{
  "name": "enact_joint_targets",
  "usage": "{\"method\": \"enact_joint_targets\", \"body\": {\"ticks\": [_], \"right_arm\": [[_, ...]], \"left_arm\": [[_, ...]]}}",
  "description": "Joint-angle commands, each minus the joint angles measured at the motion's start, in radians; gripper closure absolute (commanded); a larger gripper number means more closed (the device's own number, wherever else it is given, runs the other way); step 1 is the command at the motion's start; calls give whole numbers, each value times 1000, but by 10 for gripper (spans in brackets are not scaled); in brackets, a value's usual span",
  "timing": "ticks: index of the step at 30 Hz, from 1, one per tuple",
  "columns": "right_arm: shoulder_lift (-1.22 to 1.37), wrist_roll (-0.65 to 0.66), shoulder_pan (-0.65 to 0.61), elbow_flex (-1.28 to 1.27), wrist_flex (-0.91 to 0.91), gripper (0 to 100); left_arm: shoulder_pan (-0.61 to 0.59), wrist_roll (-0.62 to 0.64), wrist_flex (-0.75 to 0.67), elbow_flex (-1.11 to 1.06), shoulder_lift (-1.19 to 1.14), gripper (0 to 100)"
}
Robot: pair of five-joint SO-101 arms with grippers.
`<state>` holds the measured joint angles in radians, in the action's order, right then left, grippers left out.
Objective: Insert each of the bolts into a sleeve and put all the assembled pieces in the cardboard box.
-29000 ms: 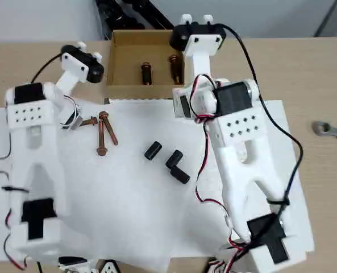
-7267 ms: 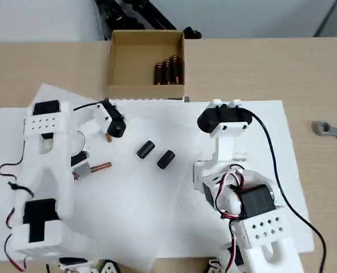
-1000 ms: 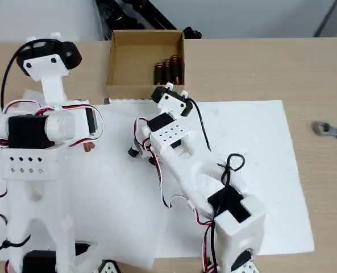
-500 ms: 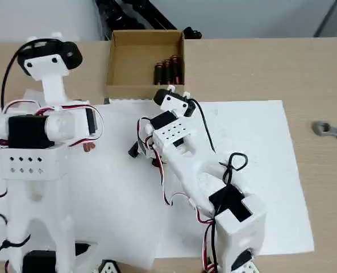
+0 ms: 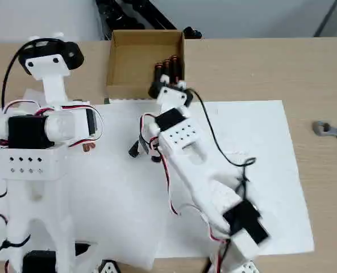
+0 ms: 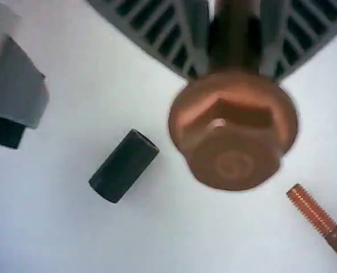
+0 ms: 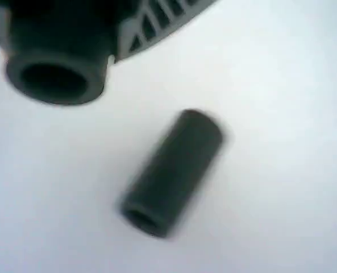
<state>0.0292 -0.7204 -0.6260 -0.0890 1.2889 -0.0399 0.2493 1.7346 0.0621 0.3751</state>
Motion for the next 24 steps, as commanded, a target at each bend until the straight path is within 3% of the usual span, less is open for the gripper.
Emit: {"method": "enact_joint_targets", "body": {"ticks": [1, 8, 14, 24], "right_arm": [[-223, 77, 12, 15, 8, 985], [-539, 330, 10, -15, 7, 985], [-822, 514, 10, -229, -19, 985], [-1267, 595, 10, -793, -409, 991]], "left_arm": [[6, -5, 11, 4, 43, 994], [6, -5, -8, 5, 44, 994], [12, -5, -78, 7, 44, 994], [52, 2, -284, 7, 44, 994]]}}
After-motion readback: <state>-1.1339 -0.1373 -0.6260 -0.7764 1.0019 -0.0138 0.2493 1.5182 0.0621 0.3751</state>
